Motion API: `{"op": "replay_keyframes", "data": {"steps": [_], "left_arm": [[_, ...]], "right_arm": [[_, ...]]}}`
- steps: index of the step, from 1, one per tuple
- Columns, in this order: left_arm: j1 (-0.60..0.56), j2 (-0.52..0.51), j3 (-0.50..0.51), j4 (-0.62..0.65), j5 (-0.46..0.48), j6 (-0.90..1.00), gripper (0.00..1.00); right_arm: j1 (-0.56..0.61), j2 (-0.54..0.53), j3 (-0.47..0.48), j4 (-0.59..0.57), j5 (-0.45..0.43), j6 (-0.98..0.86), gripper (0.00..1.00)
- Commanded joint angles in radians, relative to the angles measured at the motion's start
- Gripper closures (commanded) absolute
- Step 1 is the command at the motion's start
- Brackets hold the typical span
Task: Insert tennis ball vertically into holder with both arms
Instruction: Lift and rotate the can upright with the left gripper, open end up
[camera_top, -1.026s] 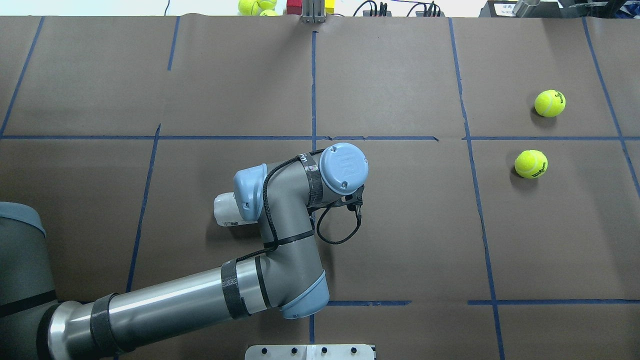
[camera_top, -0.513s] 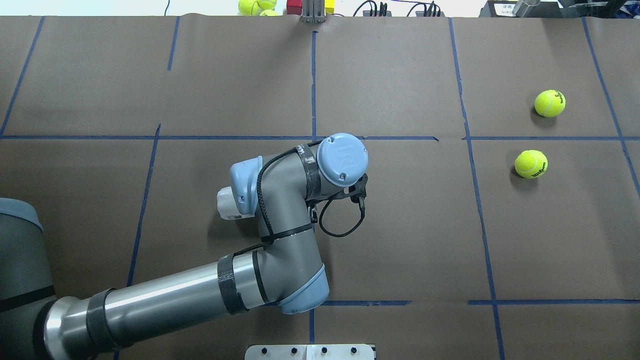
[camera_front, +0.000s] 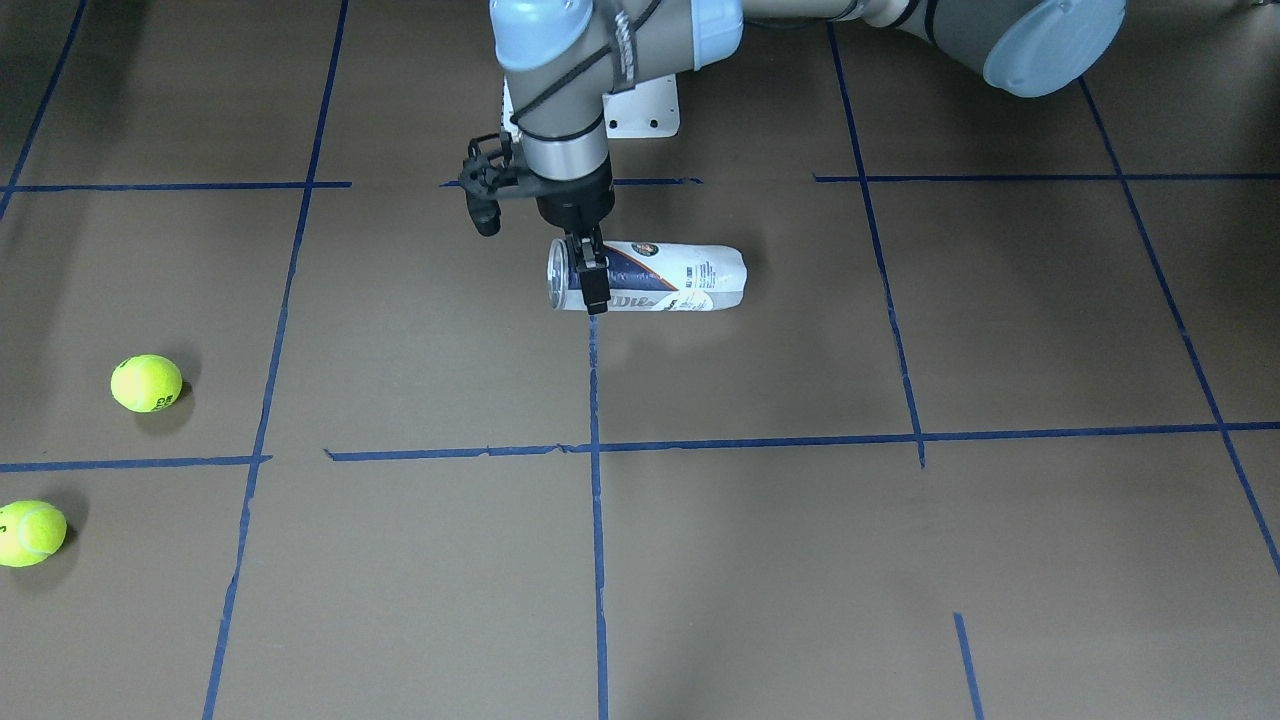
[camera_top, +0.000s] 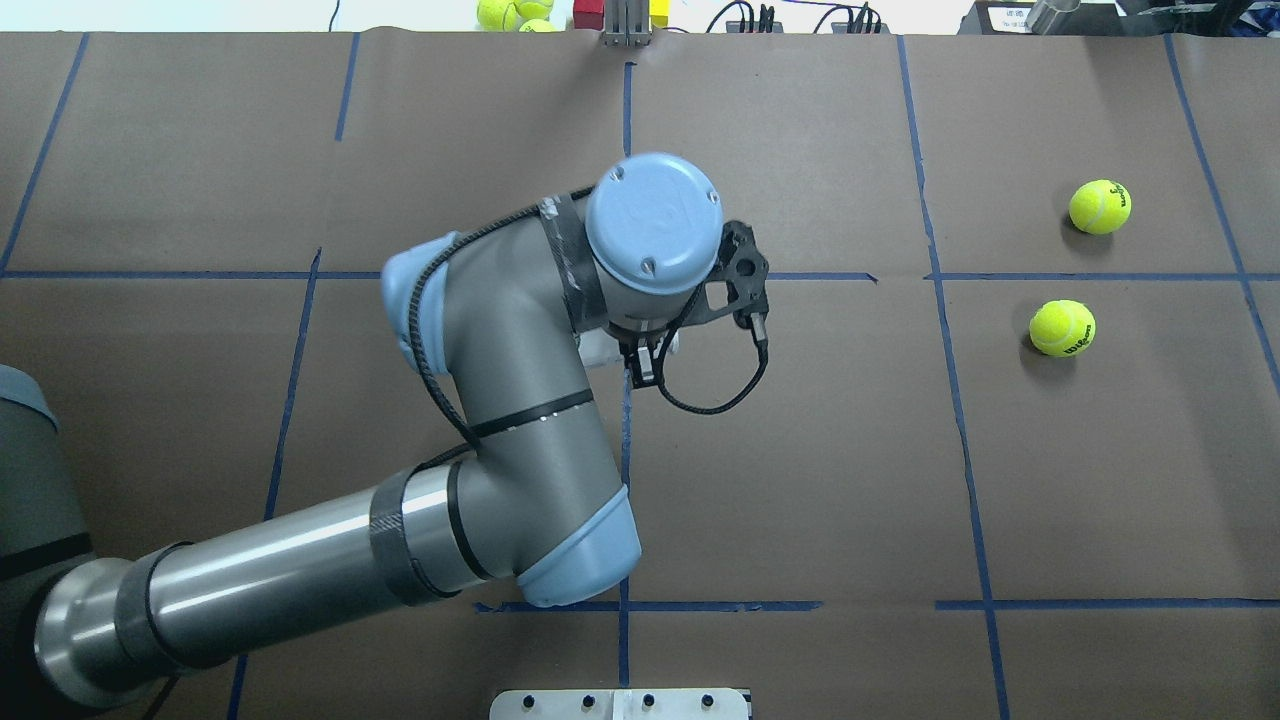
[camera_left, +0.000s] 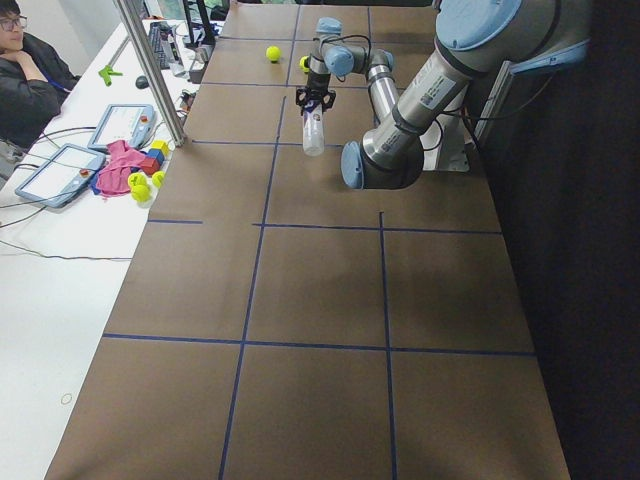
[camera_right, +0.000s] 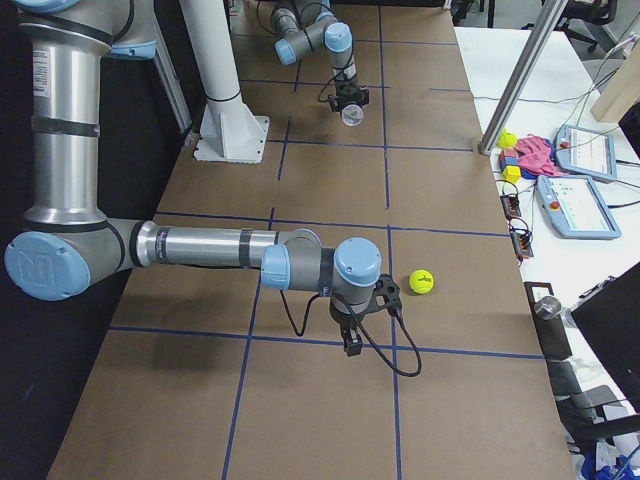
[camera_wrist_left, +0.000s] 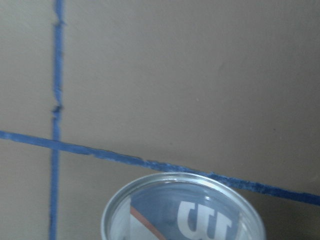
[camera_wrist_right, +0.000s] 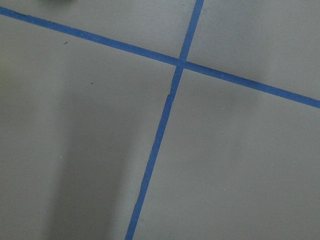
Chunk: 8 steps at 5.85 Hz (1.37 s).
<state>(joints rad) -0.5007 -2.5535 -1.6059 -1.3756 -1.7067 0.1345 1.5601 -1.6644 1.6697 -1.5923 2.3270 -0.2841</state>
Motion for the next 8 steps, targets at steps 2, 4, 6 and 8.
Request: {"op": "replay_keyframes", "data": {"steps": [2,4,6,8], "left_arm": [[-0.055,0.034,-0.042,-0.422,-0.097,-0.206,0.33],[-0.055,0.203,-0.037,-0.913,-0.100,-0.323,0.33],[-0.059,0.286,-0.022,-1.270,-0.093,-0.387,0.33],[-0.059,0.309,0.055,-1.530,-0.017,-0.406,0.31]], "right_arm": [[0.000,0.000,0.002,0.000,0.000,0.000,0.00],[0.000,0.000,0.001,0.000,0.000,0.000,0.00],[0.000,0.000,0.002,0.000,0.000,0.000,0.00],[0.000,0.000,0.008,0.000,0.000,0.002,0.00]]}}
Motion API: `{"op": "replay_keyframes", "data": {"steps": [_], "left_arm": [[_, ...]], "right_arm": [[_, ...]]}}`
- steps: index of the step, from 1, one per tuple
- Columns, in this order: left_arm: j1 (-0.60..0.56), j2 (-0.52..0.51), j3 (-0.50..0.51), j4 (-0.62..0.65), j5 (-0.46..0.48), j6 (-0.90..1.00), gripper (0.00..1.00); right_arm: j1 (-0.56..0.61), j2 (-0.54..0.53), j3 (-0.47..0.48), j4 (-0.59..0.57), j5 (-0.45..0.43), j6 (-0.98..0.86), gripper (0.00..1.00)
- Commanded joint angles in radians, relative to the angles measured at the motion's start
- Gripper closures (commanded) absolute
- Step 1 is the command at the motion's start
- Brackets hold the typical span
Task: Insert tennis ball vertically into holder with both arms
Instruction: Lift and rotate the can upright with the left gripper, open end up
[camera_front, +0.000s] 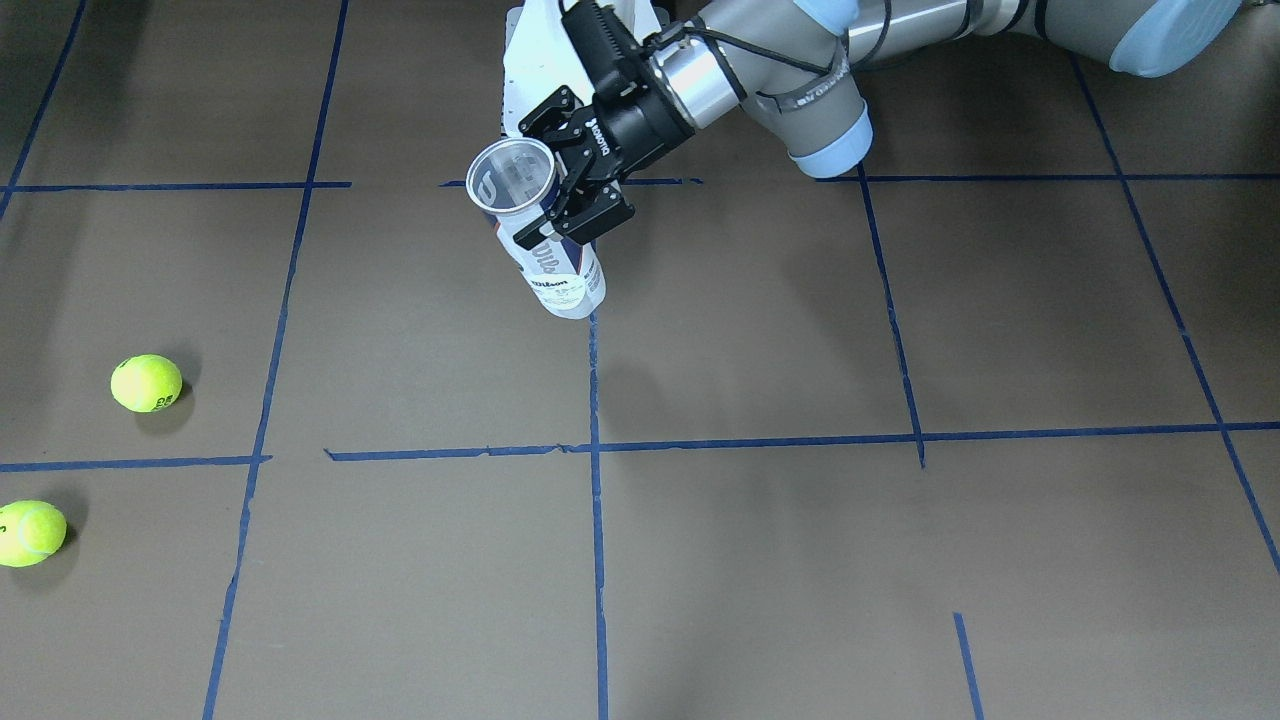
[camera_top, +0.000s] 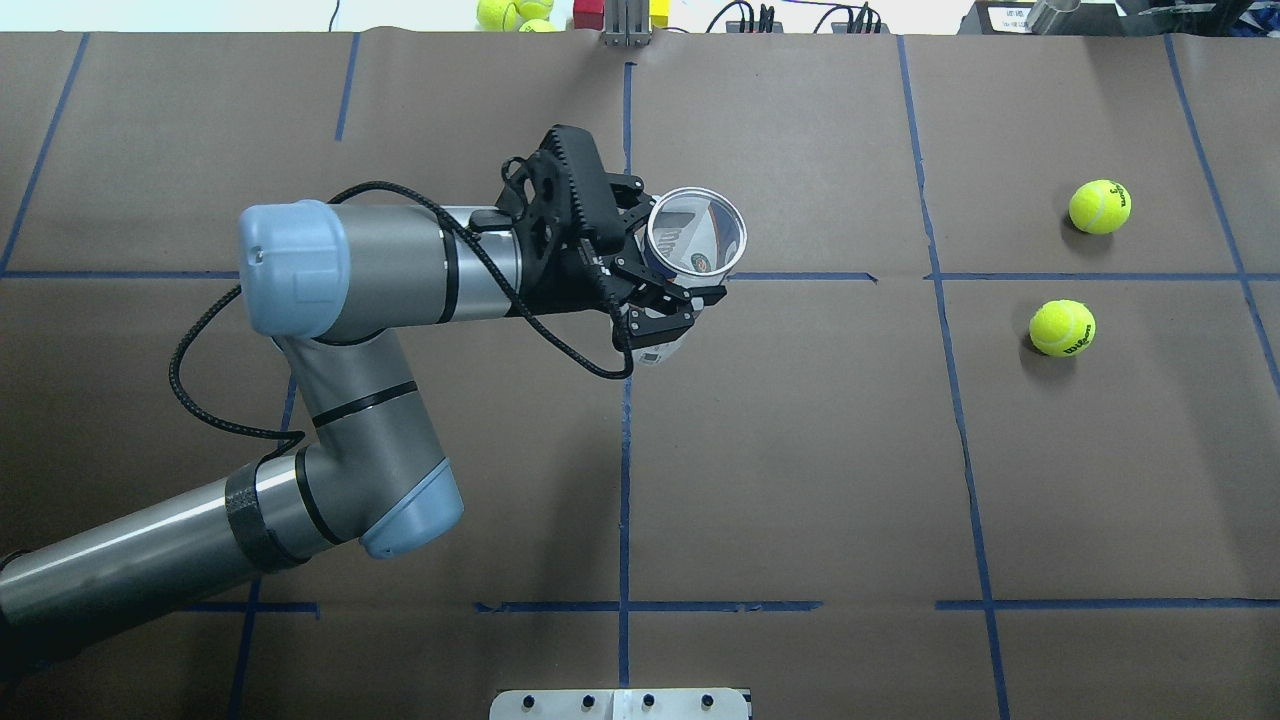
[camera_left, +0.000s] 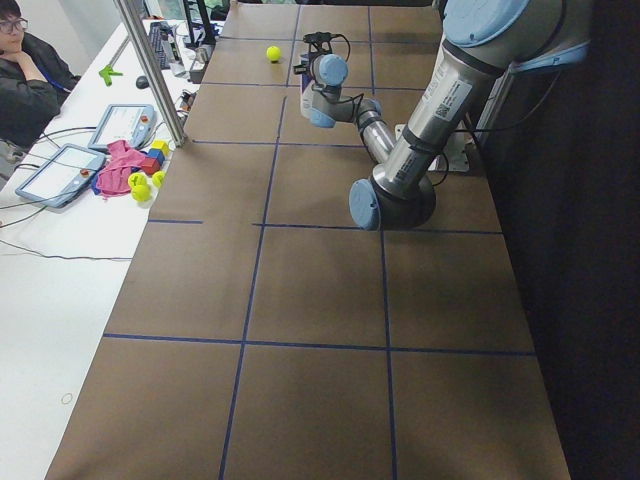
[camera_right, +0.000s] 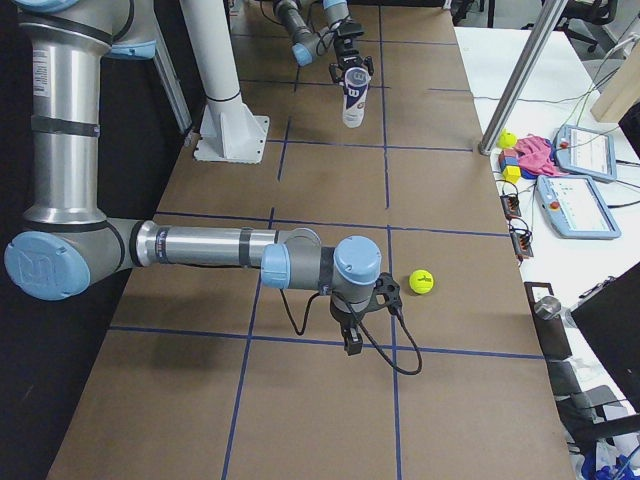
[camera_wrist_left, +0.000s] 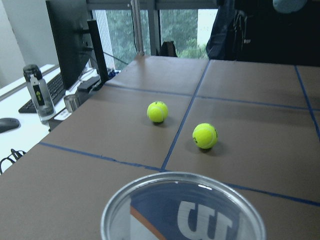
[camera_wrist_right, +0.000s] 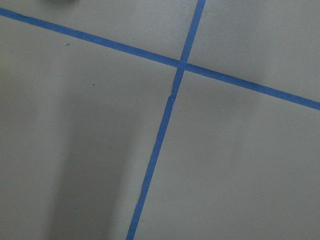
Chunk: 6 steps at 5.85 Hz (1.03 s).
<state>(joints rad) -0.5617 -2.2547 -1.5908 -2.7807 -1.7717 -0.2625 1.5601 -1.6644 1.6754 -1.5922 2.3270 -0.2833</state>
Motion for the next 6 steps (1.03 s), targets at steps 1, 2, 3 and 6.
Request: {"op": "replay_keyframes", "data": {"steps": [1,2,3,6], "left_arm": [[0.005,0.009,0.136,-0.257,0.064,-0.017,0.31],[0.008,0.007,0.208,-0.339,0.124,-0.017,0.31],[0.009,0.004,0.285,-0.411,0.135,-0.017,0.31],[0.019,0.000,0.393,-0.477,0.135,-0.015,0.31]], "right_arm": [[0.000,0.000,0.003,0.001,0.000,0.000,0.00],[0.000,0.000,0.006,0.000,0.002,0.001,0.00],[0.000,0.000,0.004,0.000,0.000,0.001,0.00],[0.000,0.000,0.004,0.000,0.000,0.000,0.00]]}}
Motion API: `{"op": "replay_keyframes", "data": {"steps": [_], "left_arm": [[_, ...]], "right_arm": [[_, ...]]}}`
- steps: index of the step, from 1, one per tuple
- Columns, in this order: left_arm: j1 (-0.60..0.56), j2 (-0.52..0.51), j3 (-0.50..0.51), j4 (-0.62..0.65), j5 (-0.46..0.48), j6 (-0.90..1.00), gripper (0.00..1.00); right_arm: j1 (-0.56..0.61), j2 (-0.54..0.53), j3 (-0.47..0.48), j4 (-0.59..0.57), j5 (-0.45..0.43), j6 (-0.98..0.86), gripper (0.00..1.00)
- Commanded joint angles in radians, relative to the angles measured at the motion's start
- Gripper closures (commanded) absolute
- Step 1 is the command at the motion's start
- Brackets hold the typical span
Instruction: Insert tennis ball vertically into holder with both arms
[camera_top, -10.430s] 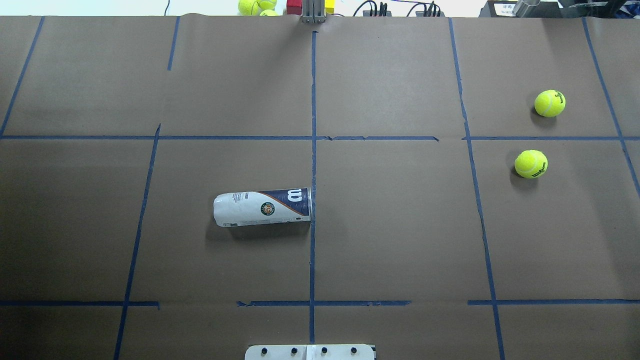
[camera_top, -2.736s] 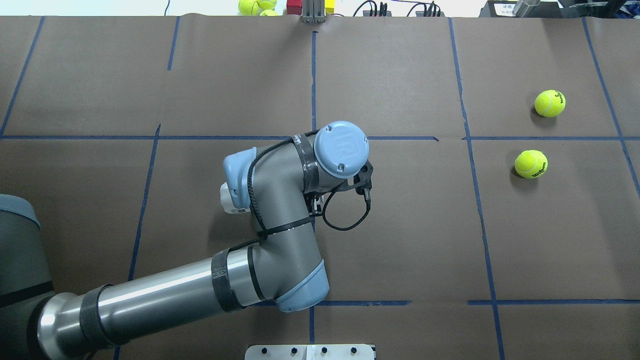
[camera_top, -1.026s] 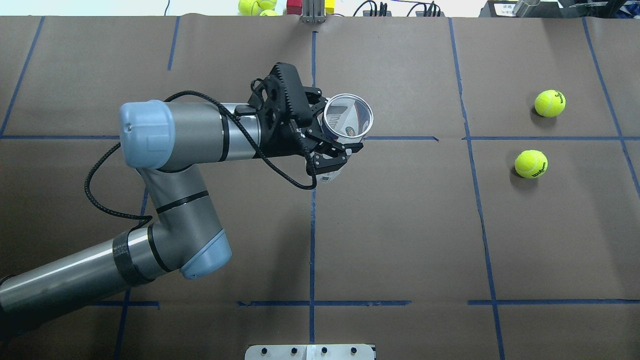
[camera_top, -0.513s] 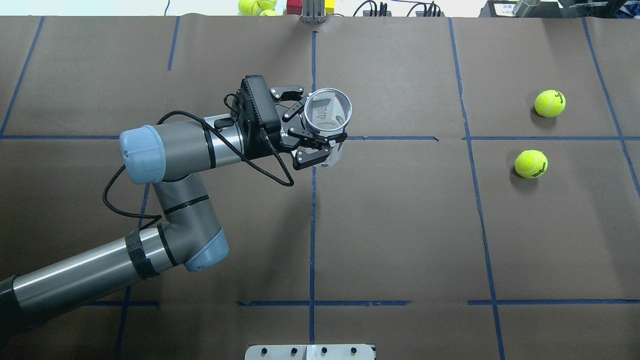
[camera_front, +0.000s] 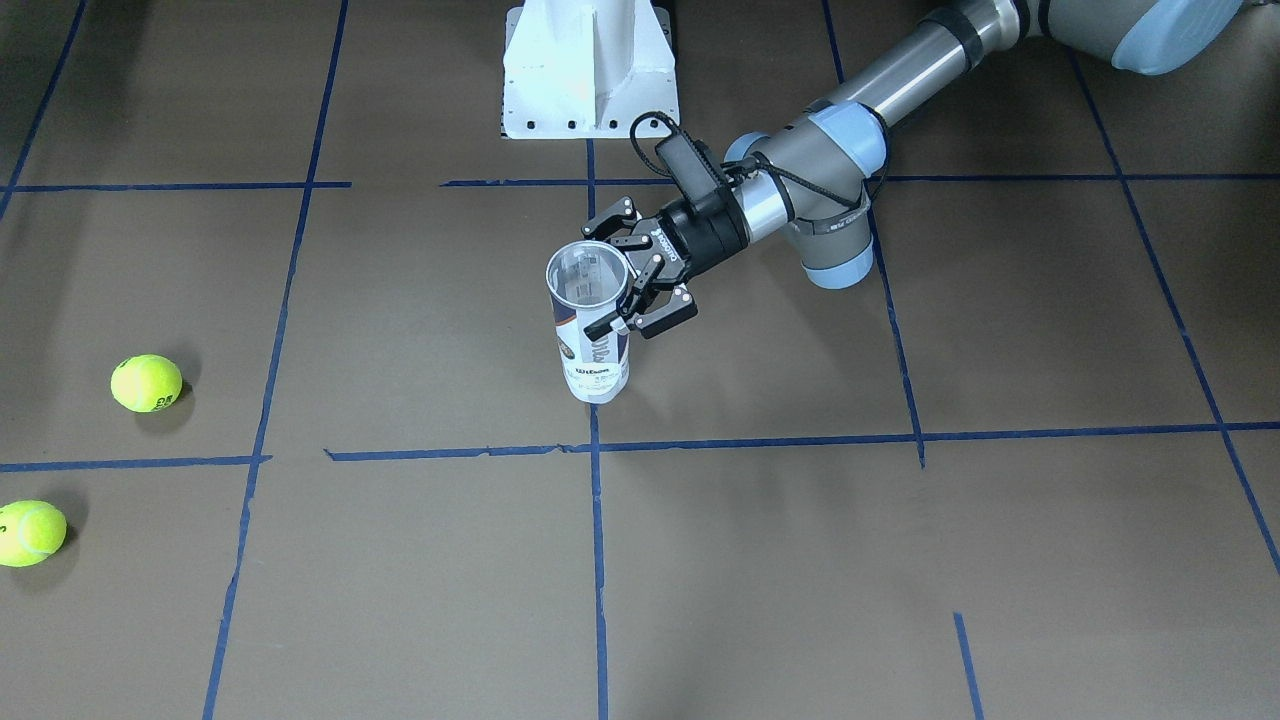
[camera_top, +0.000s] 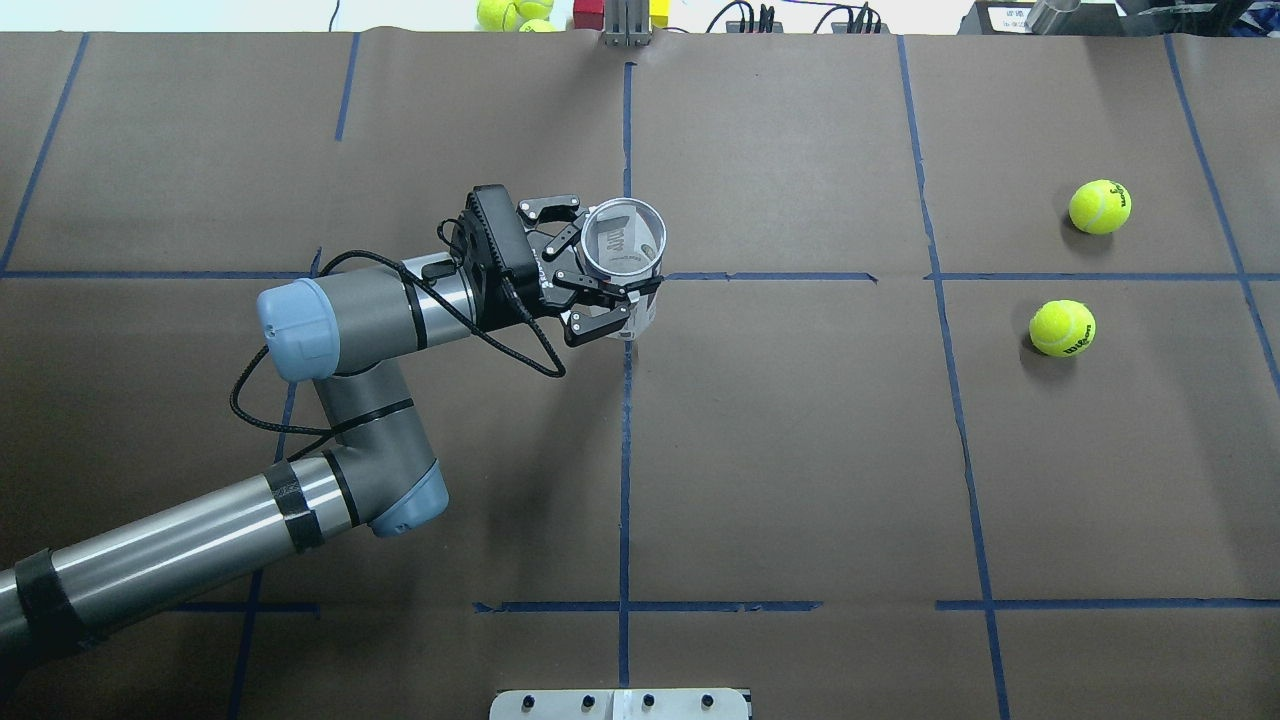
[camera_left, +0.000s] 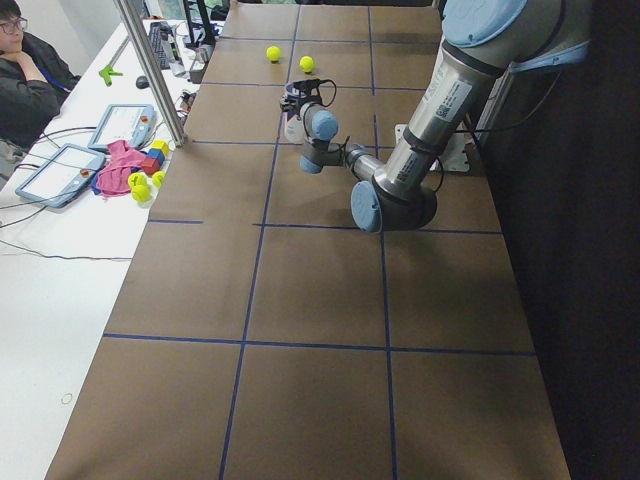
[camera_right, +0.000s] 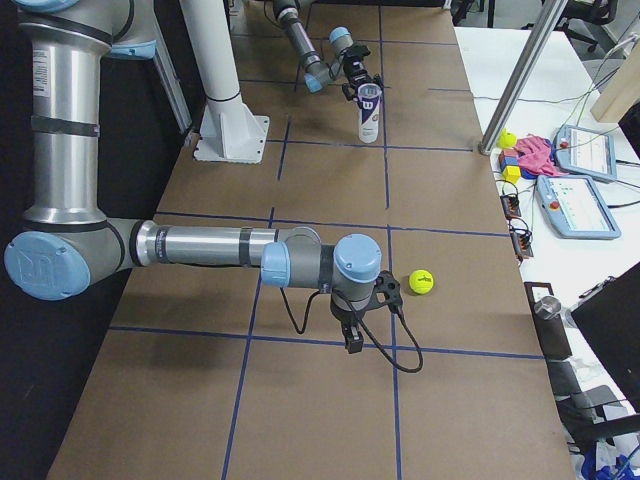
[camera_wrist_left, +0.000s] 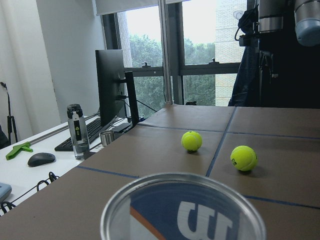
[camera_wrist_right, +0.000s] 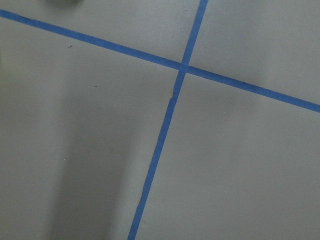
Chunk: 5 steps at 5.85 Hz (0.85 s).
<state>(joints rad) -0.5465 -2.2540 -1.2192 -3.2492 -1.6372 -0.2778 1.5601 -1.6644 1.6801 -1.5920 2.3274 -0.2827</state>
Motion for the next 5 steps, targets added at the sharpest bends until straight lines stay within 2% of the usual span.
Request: {"op": "replay_keyframes", "data": {"steps": [1,5], "left_arm": [[0.010,-0.002,0.033,-0.009,0.002,0.000,0.31],[0.051,-0.013,0.037,-0.014,0.068,-0.003,0.27]], "right_arm": [[0.000,0.000,0.000,0.001,0.000,-0.001,0.00],[0.000,0.000,0.000,0.000,0.000,-0.001,0.00]]}}
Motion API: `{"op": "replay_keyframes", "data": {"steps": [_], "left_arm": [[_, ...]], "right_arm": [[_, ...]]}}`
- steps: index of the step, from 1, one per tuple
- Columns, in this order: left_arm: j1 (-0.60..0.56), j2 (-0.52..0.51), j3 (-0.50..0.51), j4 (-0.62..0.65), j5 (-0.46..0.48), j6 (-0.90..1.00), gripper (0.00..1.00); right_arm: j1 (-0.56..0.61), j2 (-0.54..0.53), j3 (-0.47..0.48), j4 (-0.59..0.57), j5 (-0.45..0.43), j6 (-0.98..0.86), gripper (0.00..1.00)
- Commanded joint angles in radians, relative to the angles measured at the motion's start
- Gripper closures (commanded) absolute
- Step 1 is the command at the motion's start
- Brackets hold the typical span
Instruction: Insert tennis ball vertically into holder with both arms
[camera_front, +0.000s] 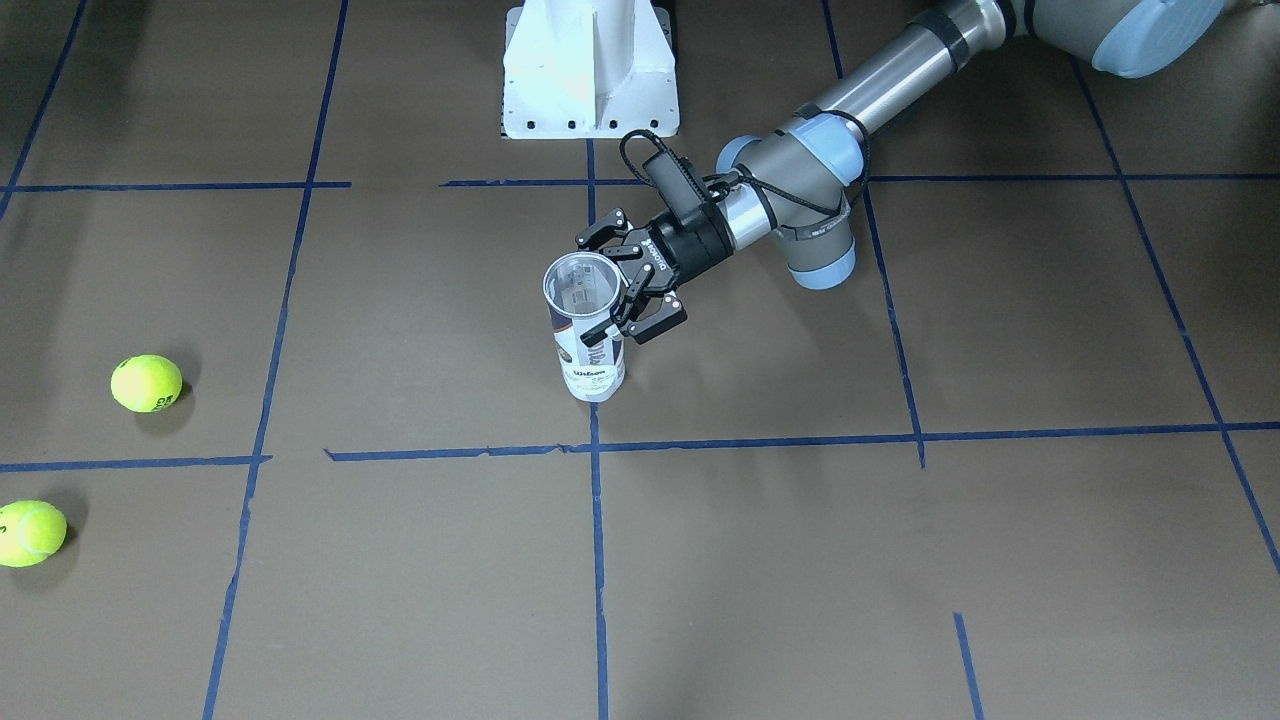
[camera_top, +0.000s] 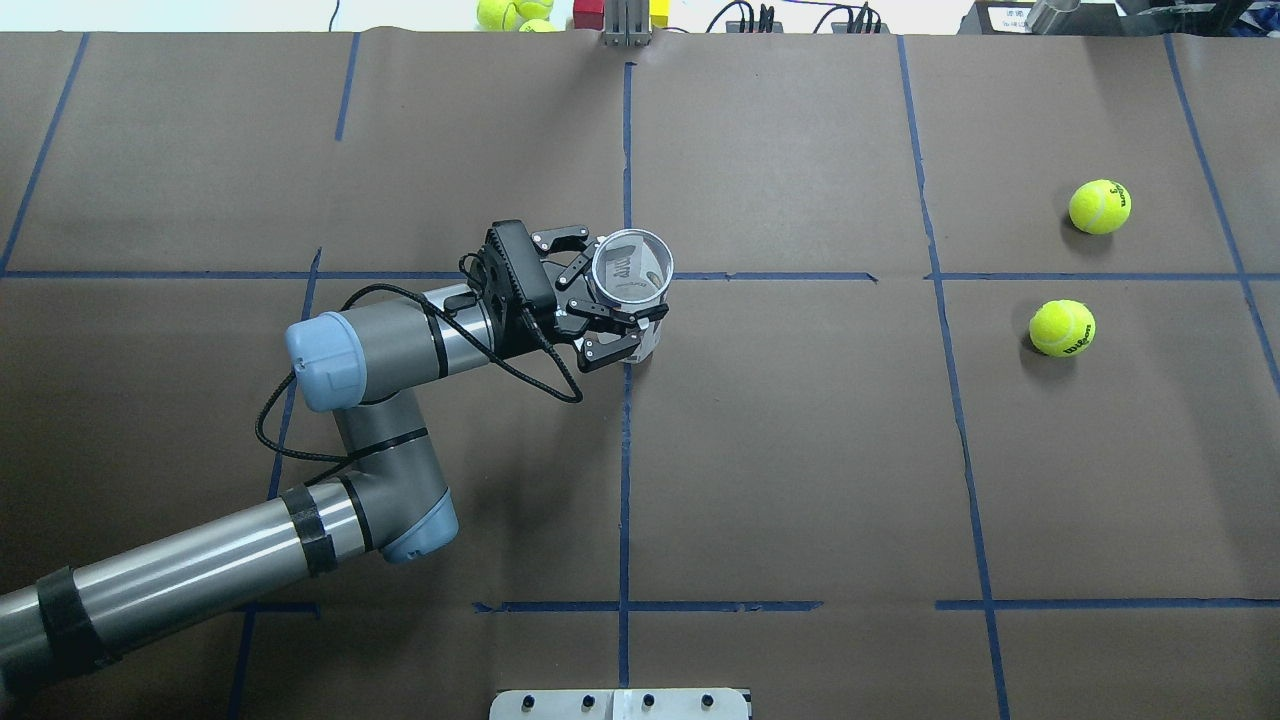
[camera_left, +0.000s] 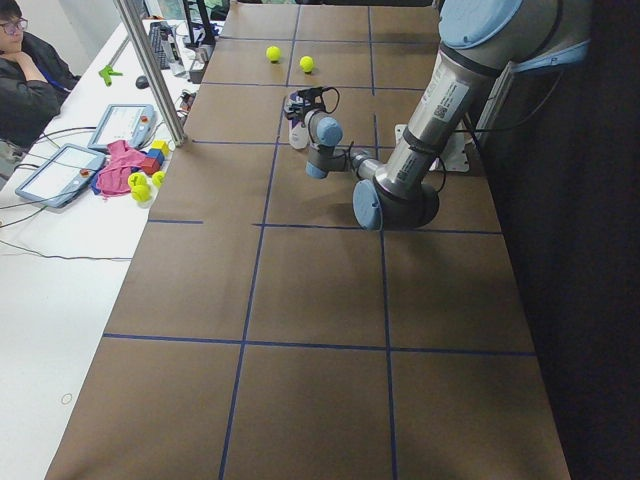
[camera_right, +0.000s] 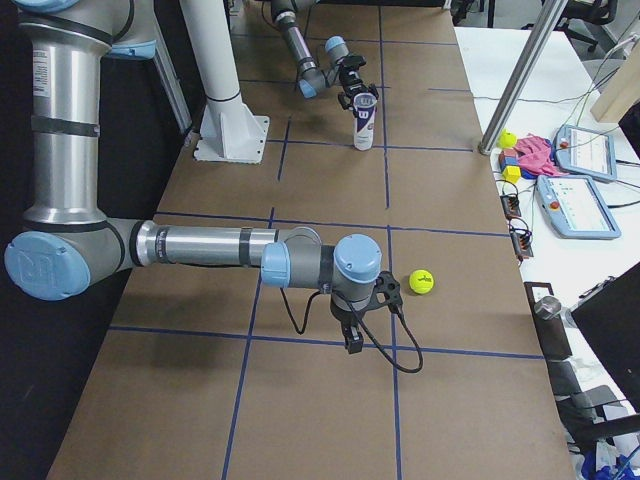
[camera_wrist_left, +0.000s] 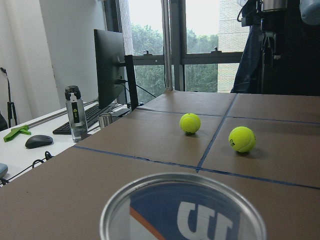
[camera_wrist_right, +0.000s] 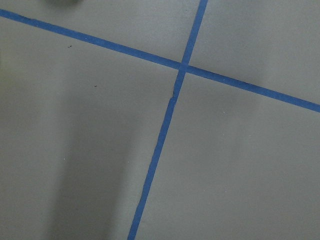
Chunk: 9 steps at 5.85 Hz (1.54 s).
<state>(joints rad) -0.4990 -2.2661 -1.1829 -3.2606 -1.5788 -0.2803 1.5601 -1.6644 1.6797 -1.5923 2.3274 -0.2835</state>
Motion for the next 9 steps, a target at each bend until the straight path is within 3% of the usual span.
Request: {"op": "replay_keyframes", "data": {"steps": [1,7,9], "left_arm": [[0.002,0.000,0.000,-0.002,0.023,0.000,0.24],[0.002,0.008,-0.001,0.002,0.025,0.001,0.16],[0.002,0.010,-0.001,0.002,0.023,0.001,0.13]], "right_arm": [[0.000,0.000,-0.002,0.000,0.000,0.000,0.00],[-0.005,0.020,0.003,0.002,0.013,0.032,0.00],[-0.037,0.020,0.062,0.008,0.041,0.061,0.00]]}}
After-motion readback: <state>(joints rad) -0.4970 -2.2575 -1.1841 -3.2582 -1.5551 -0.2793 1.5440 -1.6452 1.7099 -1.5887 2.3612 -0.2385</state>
